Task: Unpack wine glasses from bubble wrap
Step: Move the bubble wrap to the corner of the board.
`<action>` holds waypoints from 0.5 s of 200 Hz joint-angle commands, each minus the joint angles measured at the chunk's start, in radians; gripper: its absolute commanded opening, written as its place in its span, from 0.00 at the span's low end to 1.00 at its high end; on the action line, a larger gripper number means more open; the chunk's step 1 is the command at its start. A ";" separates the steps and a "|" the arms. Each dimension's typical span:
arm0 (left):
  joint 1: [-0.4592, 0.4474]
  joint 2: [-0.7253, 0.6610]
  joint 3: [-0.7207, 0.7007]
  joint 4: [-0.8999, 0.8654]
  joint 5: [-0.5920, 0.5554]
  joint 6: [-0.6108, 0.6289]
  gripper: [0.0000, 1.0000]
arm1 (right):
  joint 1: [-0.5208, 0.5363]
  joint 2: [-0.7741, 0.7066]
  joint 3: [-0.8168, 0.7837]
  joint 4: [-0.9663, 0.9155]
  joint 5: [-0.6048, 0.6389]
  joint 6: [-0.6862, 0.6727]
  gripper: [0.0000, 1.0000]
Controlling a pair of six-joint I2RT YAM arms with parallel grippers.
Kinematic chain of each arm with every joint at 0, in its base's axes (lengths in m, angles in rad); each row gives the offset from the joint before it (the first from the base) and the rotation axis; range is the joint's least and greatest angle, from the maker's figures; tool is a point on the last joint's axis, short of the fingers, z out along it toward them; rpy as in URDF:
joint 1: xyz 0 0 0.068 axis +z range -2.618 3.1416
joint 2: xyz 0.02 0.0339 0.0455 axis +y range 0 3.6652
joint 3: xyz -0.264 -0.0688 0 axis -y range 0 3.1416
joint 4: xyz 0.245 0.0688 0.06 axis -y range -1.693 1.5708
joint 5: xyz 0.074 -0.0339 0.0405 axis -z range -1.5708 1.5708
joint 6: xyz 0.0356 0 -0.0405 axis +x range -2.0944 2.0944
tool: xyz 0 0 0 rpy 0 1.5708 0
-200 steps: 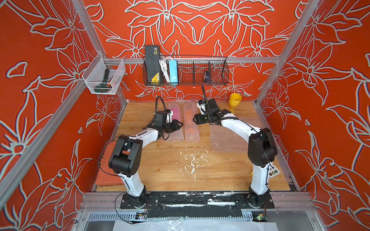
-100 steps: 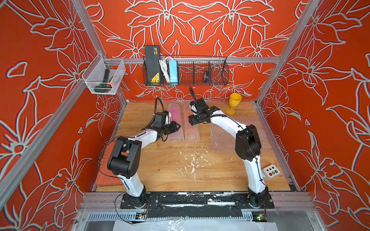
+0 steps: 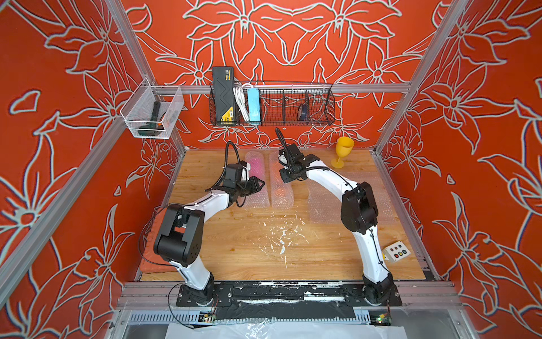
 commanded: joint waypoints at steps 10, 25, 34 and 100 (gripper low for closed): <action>-0.029 0.012 0.025 0.013 0.017 -0.004 0.35 | -0.012 -0.043 -0.040 0.013 0.001 0.006 0.15; -0.040 0.028 0.044 0.006 0.017 -0.001 0.36 | -0.016 -0.065 -0.069 0.035 -0.020 0.012 0.14; -0.049 0.045 0.062 -0.008 0.016 0.005 0.36 | -0.019 -0.079 -0.089 0.050 -0.032 0.016 0.13; -0.081 0.147 0.169 -0.061 -0.041 0.039 0.37 | -0.036 -0.143 -0.177 0.104 -0.067 0.023 0.13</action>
